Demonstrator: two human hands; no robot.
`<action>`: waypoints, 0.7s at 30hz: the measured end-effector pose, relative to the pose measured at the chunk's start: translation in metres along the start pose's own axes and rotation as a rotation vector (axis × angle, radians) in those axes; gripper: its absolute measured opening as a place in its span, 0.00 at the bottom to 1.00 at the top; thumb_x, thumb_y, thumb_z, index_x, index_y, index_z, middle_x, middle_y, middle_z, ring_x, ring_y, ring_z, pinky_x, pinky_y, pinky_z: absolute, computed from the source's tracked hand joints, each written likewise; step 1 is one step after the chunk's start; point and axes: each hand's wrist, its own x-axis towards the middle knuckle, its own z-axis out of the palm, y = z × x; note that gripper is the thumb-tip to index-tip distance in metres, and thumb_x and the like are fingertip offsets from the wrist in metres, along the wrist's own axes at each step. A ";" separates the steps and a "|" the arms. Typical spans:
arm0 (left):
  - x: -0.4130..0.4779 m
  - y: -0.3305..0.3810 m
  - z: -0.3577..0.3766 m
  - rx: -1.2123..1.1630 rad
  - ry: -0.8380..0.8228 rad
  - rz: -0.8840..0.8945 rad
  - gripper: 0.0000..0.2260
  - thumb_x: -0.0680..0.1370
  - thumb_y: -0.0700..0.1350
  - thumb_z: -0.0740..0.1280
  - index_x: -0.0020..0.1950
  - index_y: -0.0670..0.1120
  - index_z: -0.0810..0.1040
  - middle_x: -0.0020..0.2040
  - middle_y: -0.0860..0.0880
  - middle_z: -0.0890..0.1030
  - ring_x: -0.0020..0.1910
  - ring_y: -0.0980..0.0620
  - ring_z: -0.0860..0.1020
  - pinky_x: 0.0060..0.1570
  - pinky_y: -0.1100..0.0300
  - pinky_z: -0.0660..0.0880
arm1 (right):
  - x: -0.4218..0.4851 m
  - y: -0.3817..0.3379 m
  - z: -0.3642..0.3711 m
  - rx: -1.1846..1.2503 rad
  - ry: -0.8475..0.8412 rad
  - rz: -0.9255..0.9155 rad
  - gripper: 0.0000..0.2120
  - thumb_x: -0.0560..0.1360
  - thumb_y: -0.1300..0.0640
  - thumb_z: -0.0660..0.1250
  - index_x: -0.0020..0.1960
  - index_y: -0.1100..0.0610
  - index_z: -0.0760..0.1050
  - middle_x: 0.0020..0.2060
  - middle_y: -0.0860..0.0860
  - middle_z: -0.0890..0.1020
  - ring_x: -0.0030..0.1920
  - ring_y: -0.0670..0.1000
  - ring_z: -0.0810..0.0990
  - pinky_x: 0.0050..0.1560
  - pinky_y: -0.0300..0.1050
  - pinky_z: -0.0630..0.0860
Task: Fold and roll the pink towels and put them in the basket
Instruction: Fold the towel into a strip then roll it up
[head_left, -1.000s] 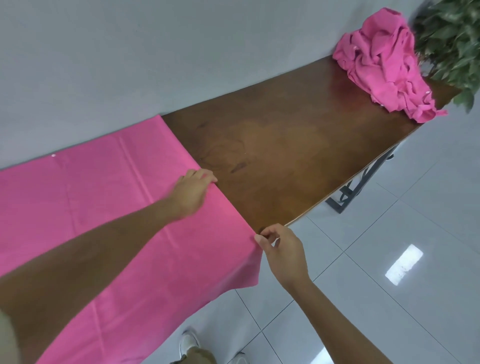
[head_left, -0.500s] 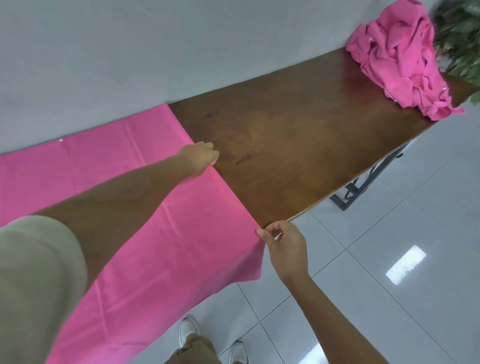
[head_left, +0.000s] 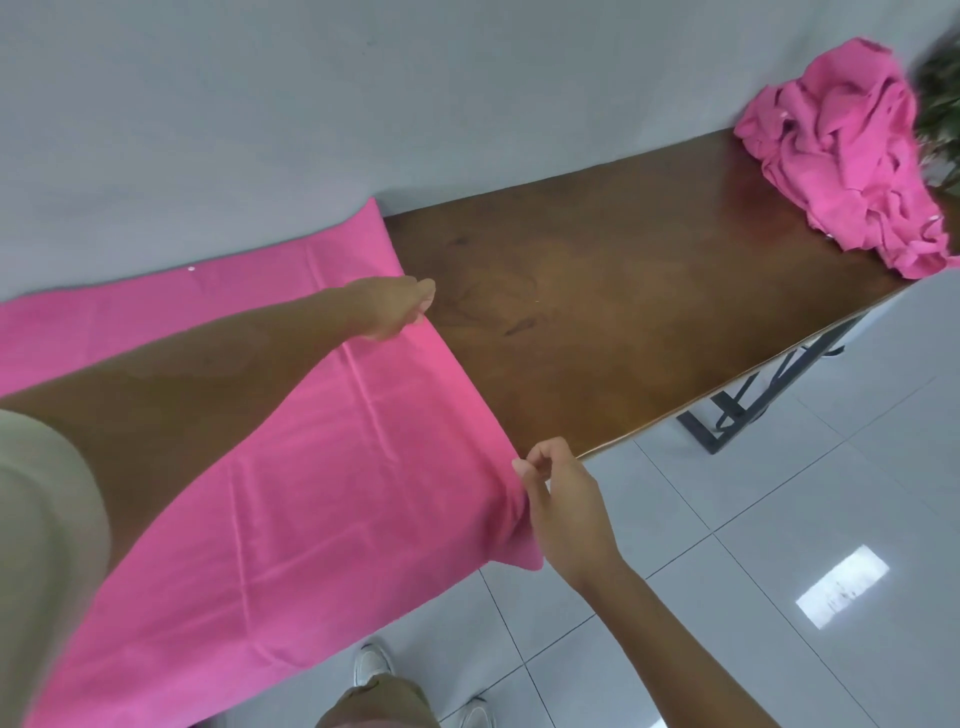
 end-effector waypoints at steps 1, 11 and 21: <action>-0.008 -0.005 -0.003 -0.006 -0.009 -0.011 0.10 0.83 0.40 0.60 0.44 0.50 0.63 0.39 0.49 0.69 0.36 0.49 0.67 0.37 0.52 0.67 | -0.003 -0.004 0.002 0.000 -0.007 -0.030 0.08 0.83 0.48 0.62 0.46 0.48 0.69 0.41 0.43 0.80 0.43 0.41 0.79 0.39 0.33 0.72; -0.102 -0.052 -0.009 0.050 0.096 -0.053 0.10 0.81 0.33 0.58 0.49 0.48 0.65 0.41 0.54 0.69 0.42 0.51 0.72 0.44 0.59 0.68 | -0.032 -0.036 0.047 -0.011 -0.182 -0.188 0.11 0.81 0.46 0.64 0.42 0.45 0.69 0.30 0.41 0.75 0.31 0.42 0.74 0.34 0.38 0.71; -0.214 -0.122 -0.010 0.077 0.078 -0.072 0.12 0.78 0.30 0.59 0.44 0.47 0.66 0.42 0.49 0.70 0.39 0.52 0.71 0.44 0.51 0.74 | -0.099 -0.099 0.120 -0.045 -0.215 -0.275 0.11 0.80 0.47 0.68 0.41 0.49 0.71 0.33 0.40 0.76 0.33 0.46 0.73 0.35 0.41 0.71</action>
